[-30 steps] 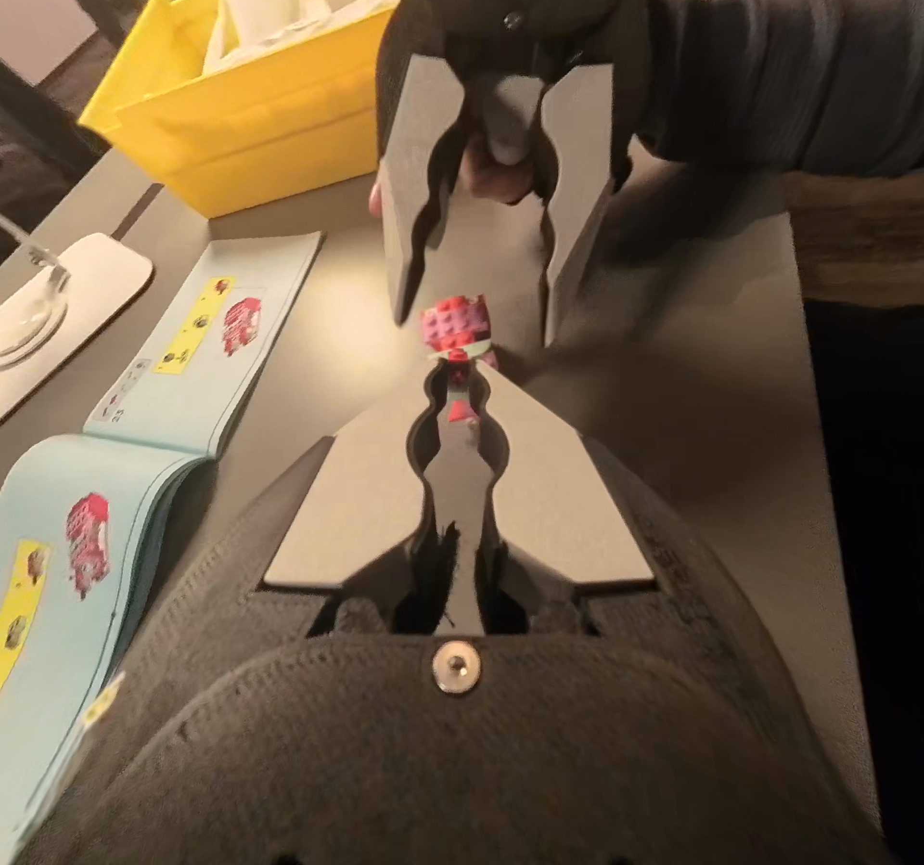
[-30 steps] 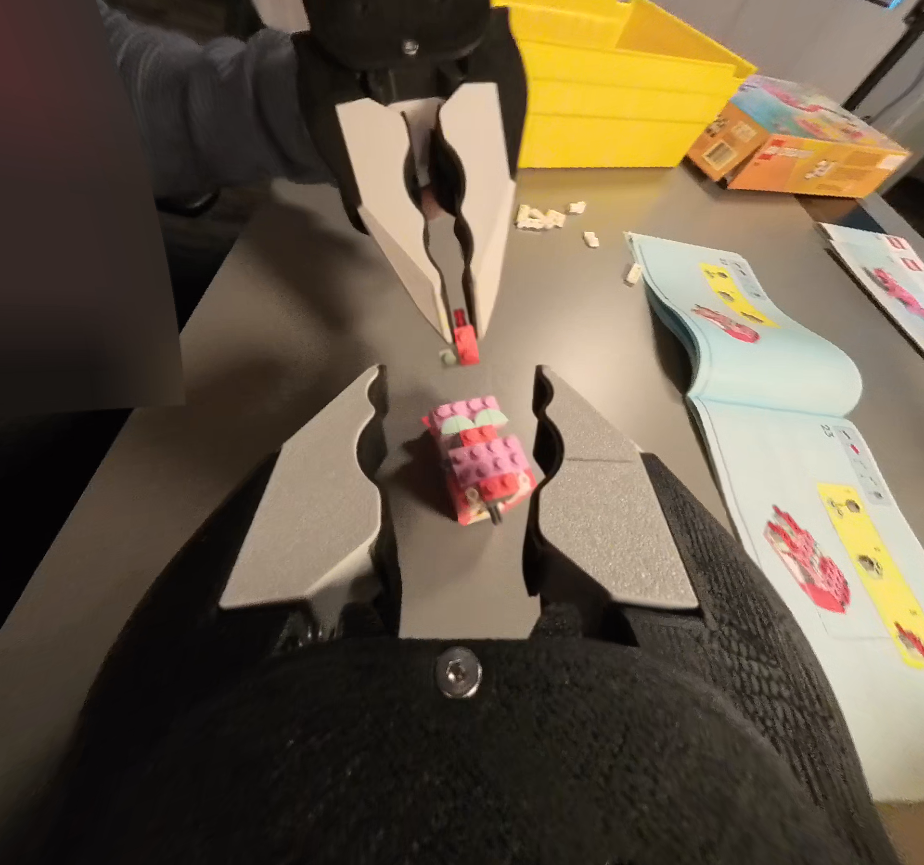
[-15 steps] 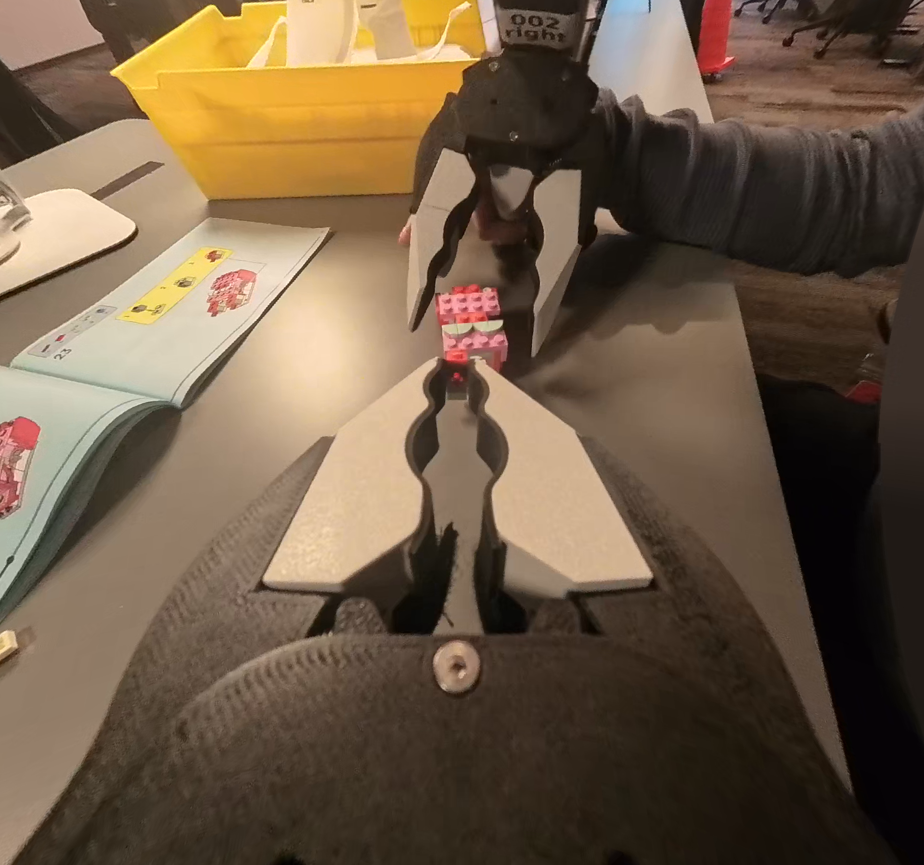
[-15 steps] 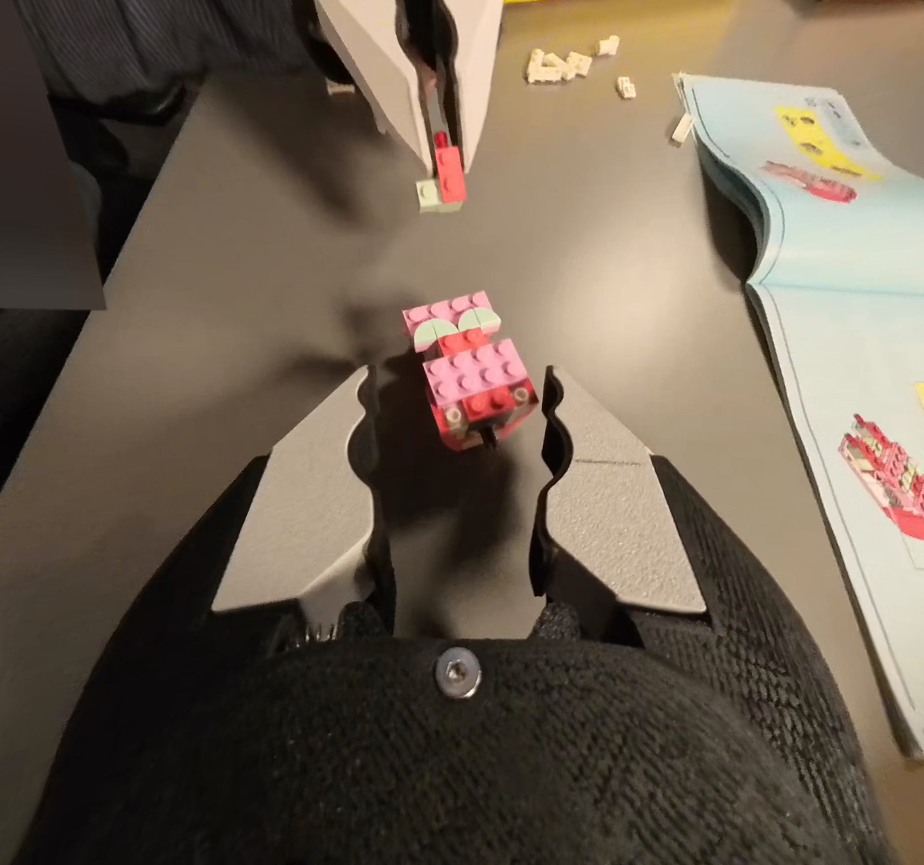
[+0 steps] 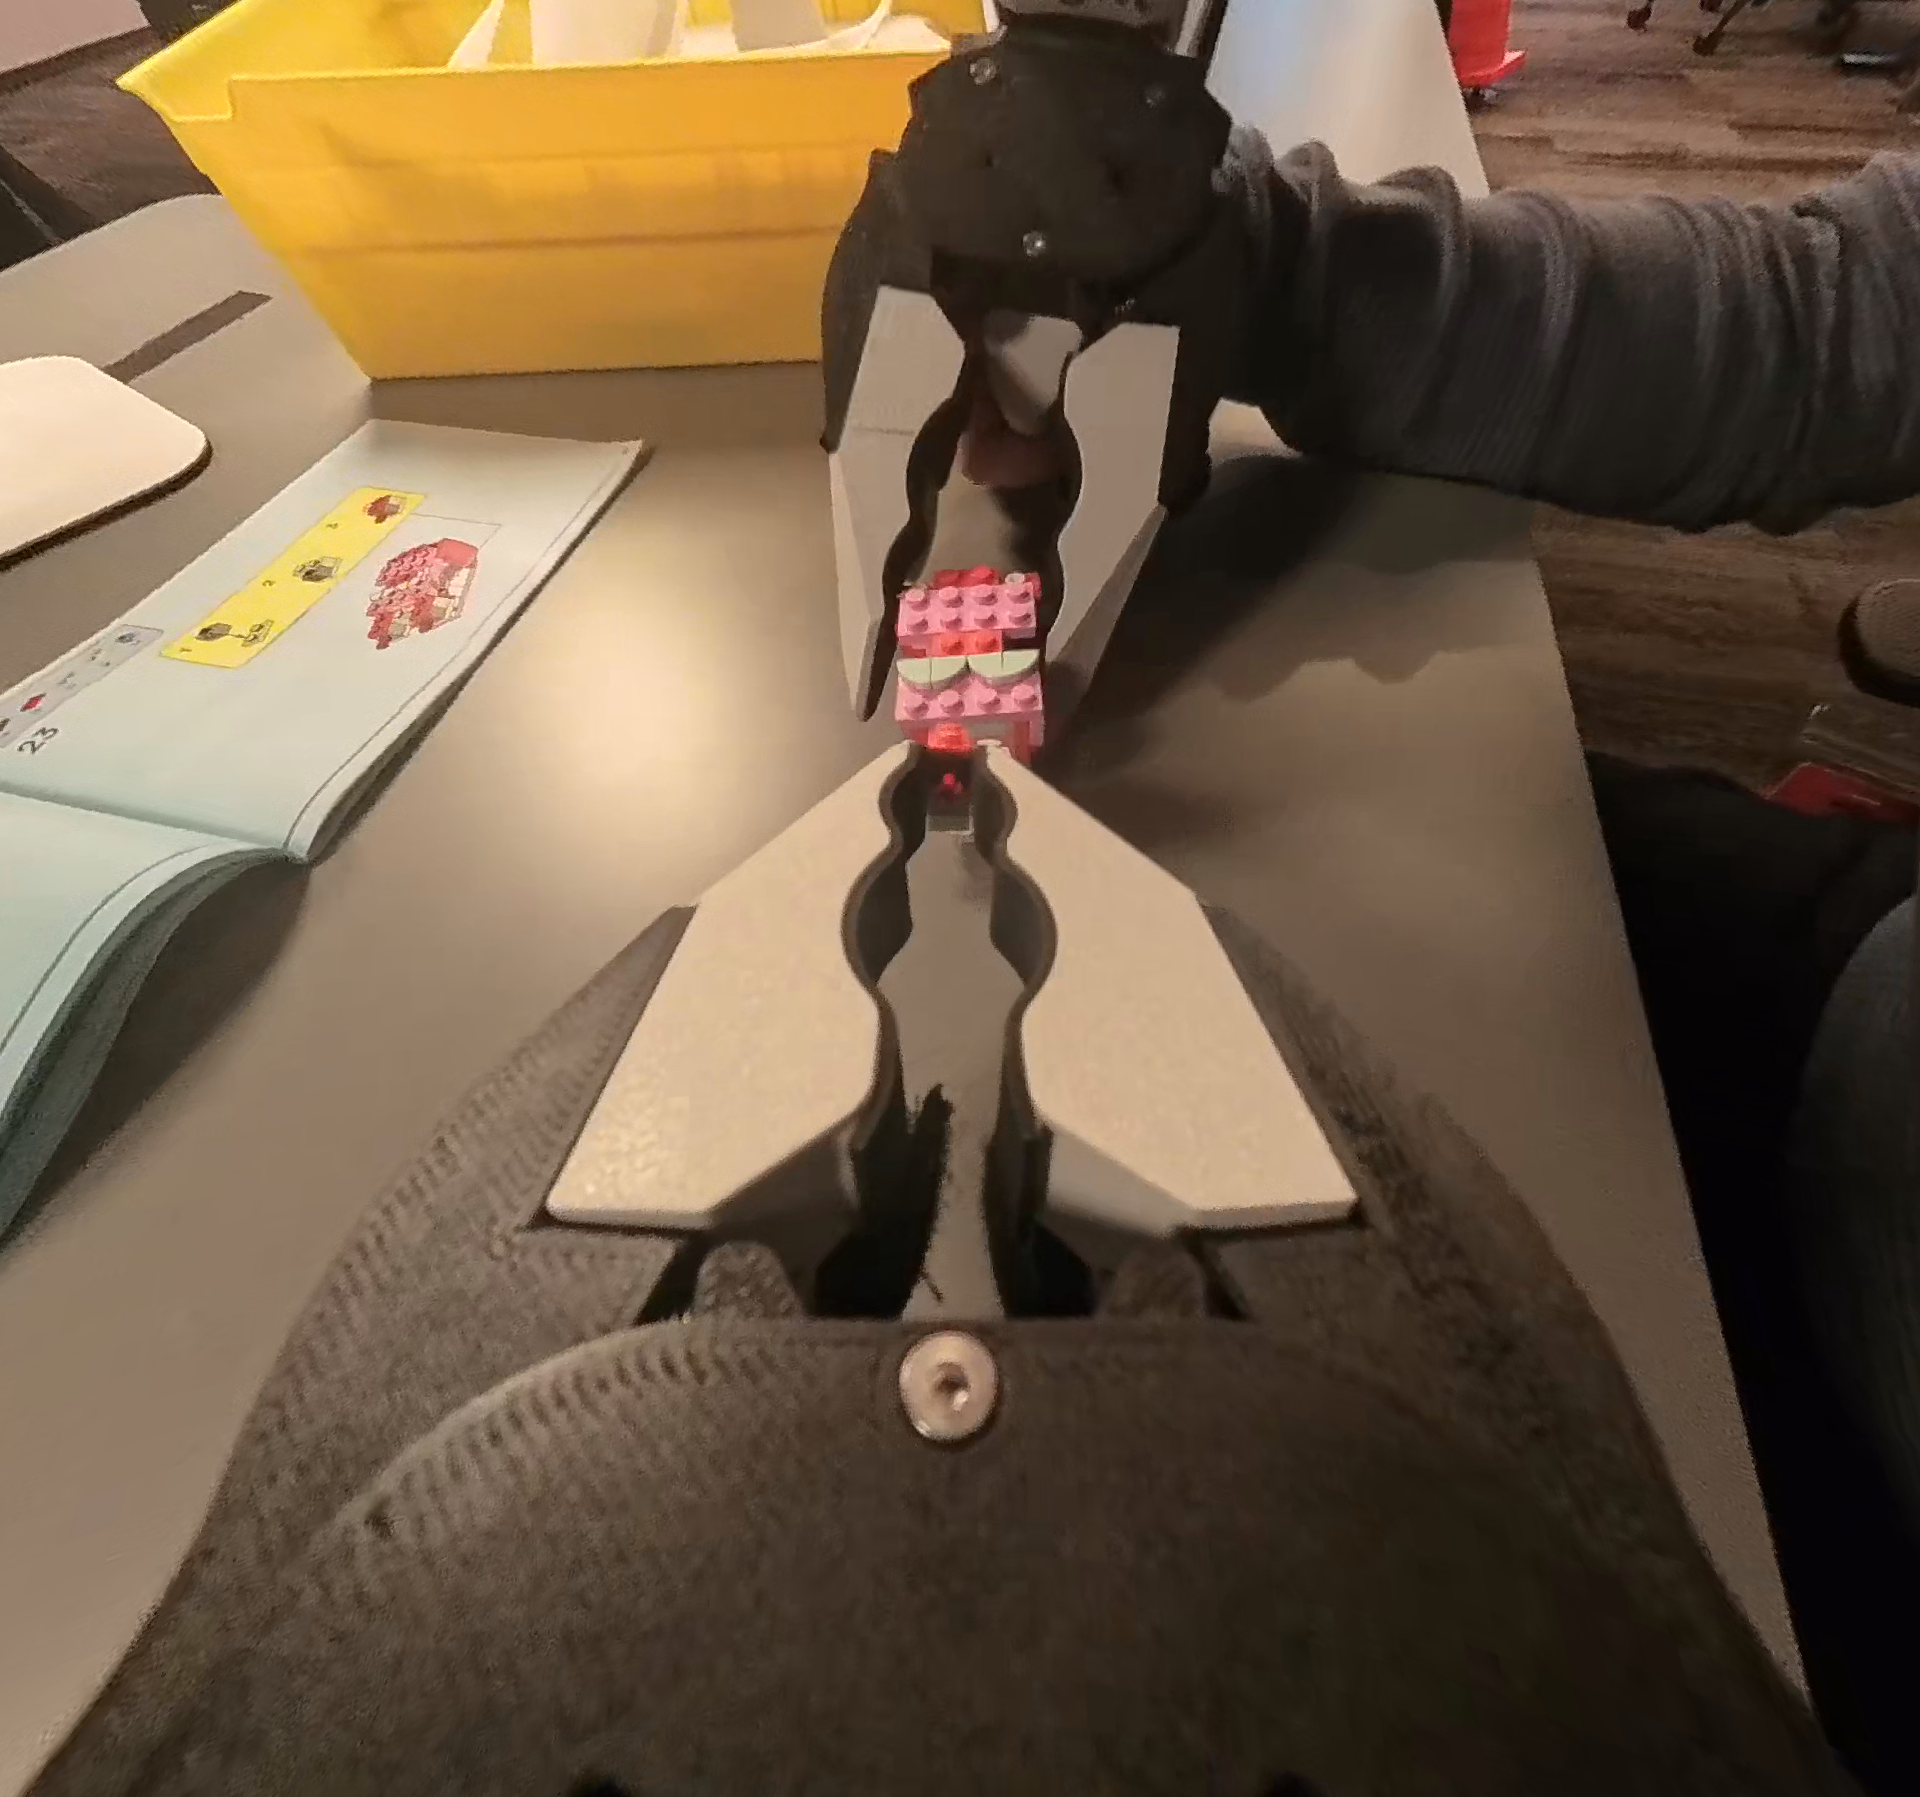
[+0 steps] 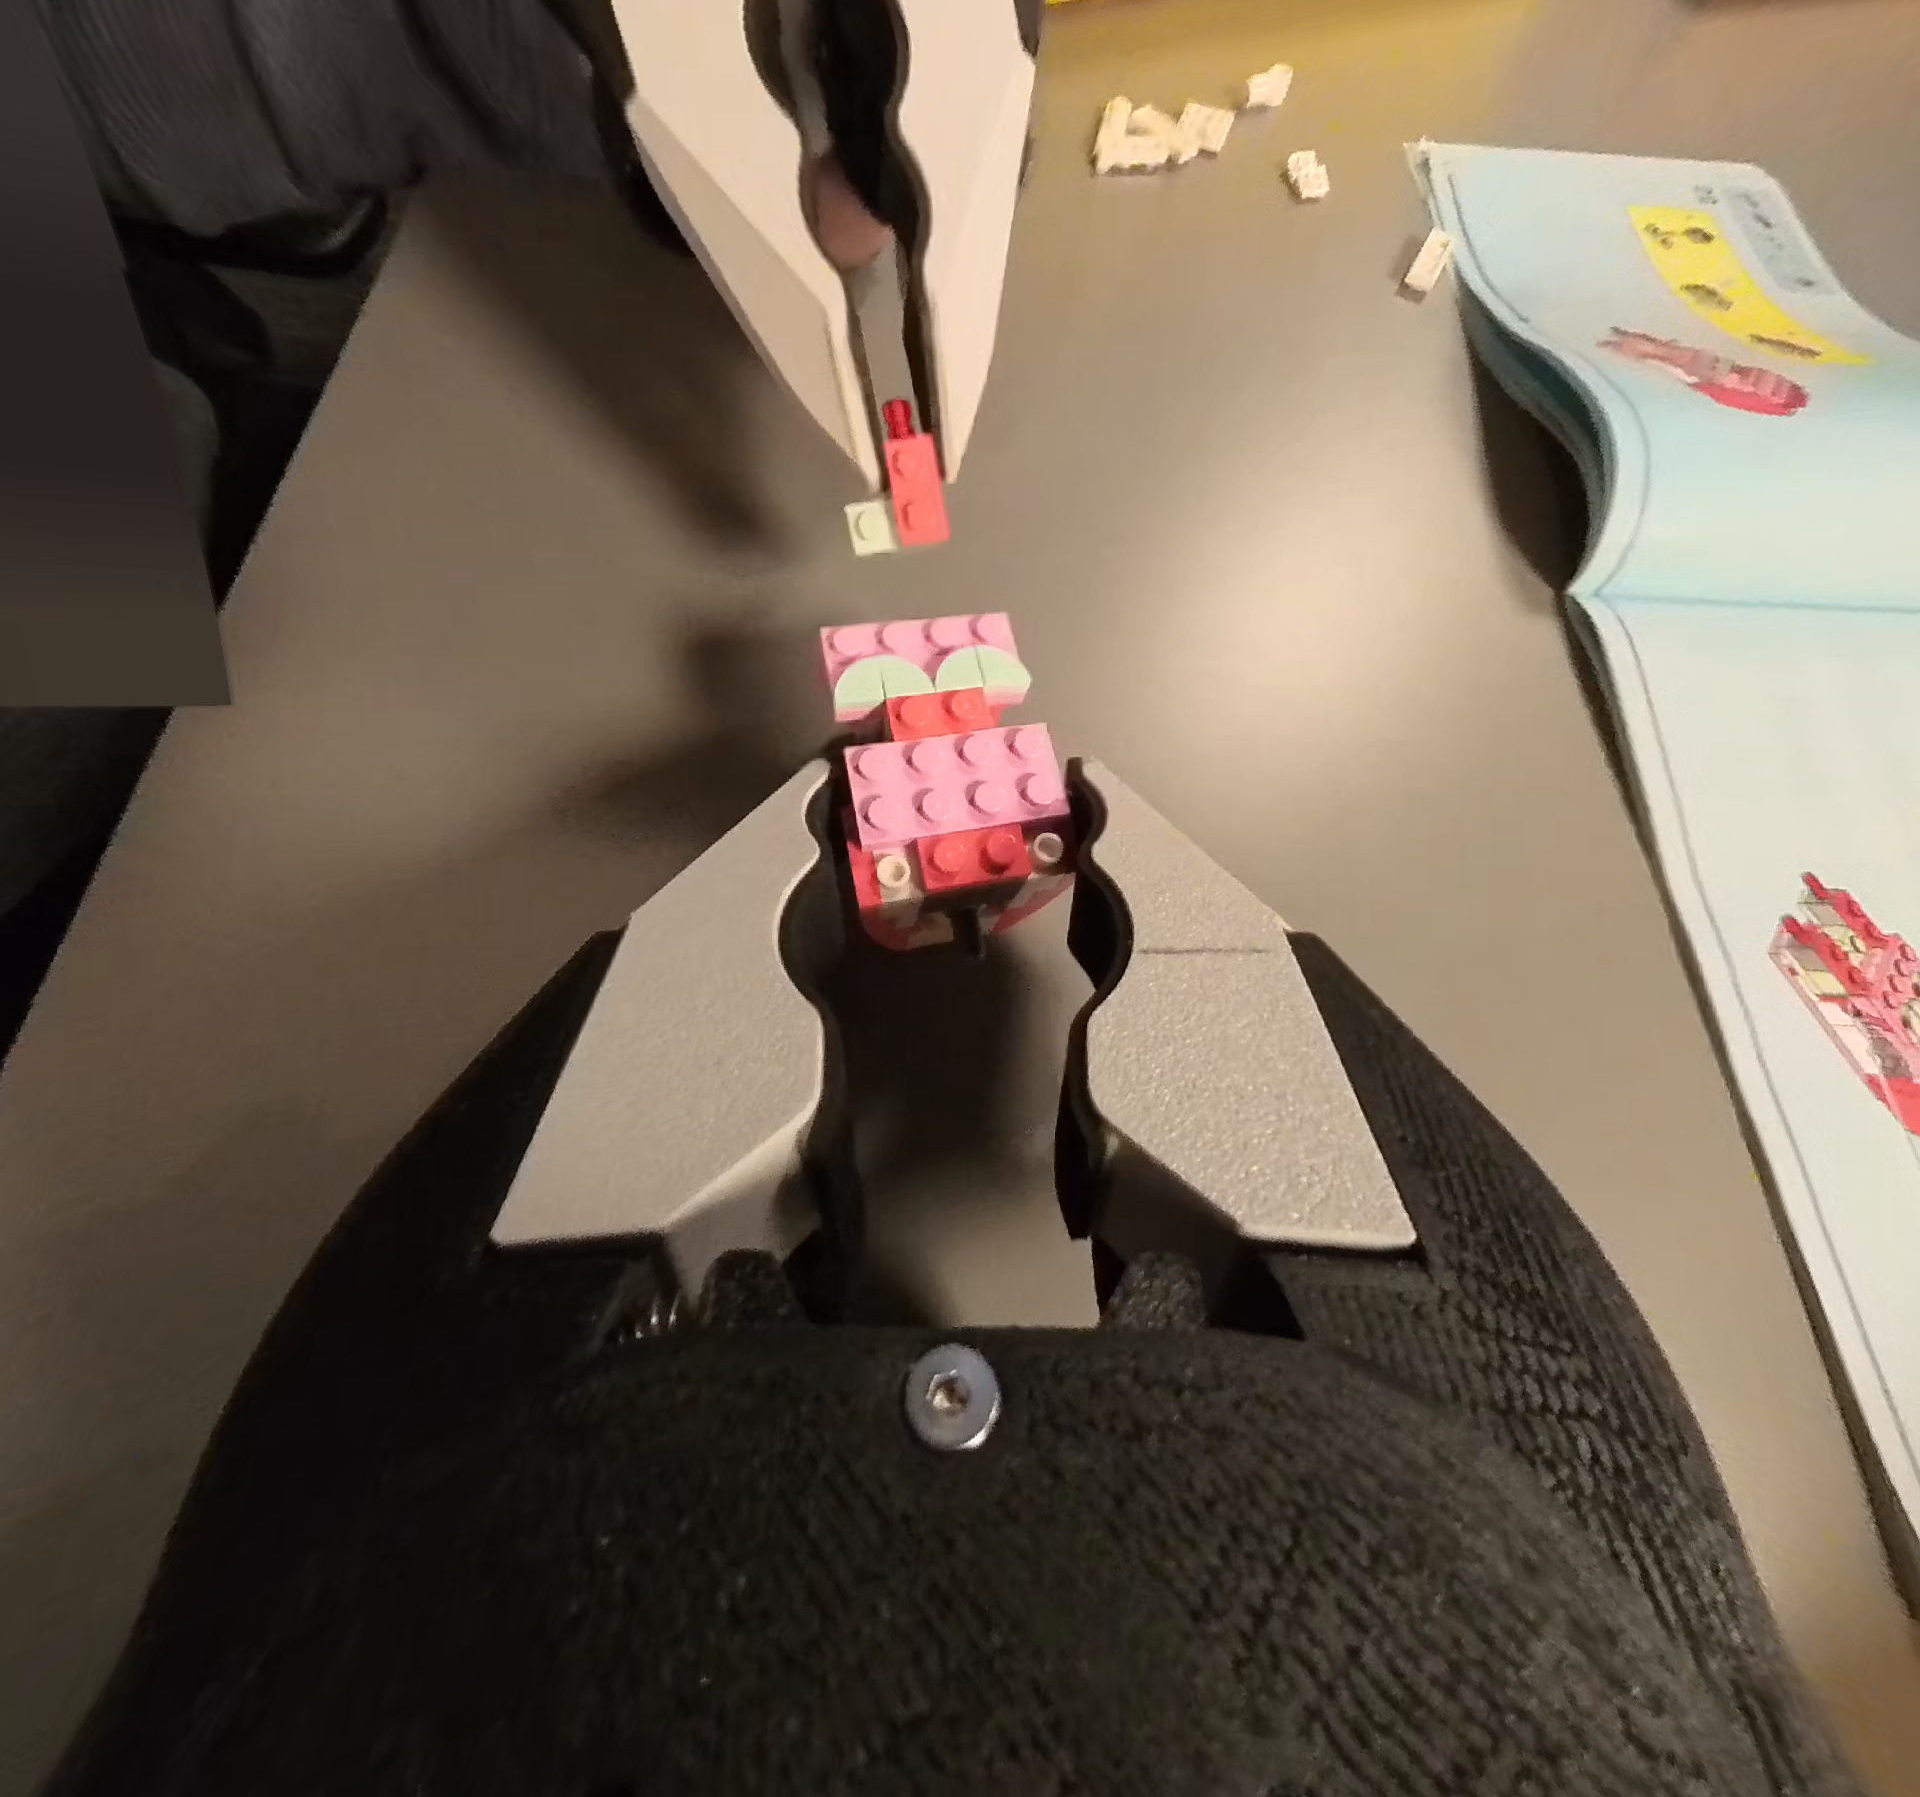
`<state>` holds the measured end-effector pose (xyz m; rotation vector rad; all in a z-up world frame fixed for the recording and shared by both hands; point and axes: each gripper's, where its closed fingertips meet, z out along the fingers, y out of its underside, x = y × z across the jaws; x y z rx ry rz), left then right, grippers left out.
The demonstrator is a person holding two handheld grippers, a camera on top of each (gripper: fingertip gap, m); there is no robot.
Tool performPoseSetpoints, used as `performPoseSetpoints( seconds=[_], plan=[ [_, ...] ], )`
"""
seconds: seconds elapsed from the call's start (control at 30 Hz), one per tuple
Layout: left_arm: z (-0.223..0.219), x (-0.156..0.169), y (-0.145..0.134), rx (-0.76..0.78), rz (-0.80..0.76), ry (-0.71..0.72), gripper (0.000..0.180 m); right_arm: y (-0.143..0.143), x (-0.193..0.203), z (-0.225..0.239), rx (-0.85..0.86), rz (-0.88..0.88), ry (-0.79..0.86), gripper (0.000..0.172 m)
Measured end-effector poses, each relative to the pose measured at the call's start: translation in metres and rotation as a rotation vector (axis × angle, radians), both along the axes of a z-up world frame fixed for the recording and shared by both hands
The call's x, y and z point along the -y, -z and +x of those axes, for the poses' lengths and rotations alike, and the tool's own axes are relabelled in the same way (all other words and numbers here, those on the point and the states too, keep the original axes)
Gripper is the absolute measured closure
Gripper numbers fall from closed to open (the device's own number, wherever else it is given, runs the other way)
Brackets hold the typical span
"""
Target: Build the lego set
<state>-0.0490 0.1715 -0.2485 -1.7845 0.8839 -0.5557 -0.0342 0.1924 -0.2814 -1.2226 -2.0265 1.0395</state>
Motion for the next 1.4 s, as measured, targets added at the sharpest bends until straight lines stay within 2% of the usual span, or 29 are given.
performPoseSetpoints(
  seconds=[0.2, 0.43, 1.1, 1.4],
  plan=[
    [0.002, -0.013, -0.023, 0.187, 0.017, -0.06, 0.174, -0.033, 0.002, -0.006, -0.172, -0.114, 0.013, 0.132],
    [0.0, -0.015, -0.036, 0.29, 0.019, -0.061, 0.174, -0.046, 0.002, -0.009, -0.248, -0.188, 0.016, 0.132],
    [0.001, -0.015, -0.04, 0.177, -0.041, -0.016, 0.174, -0.052, 0.001, -0.009, -0.281, -0.218, 0.021, 0.132],
    [0.0, -0.011, -0.026, 0.053, -0.06, -0.005, 0.173, -0.041, 0.003, -0.009, -0.234, -0.141, 0.013, 0.132]
  ],
)
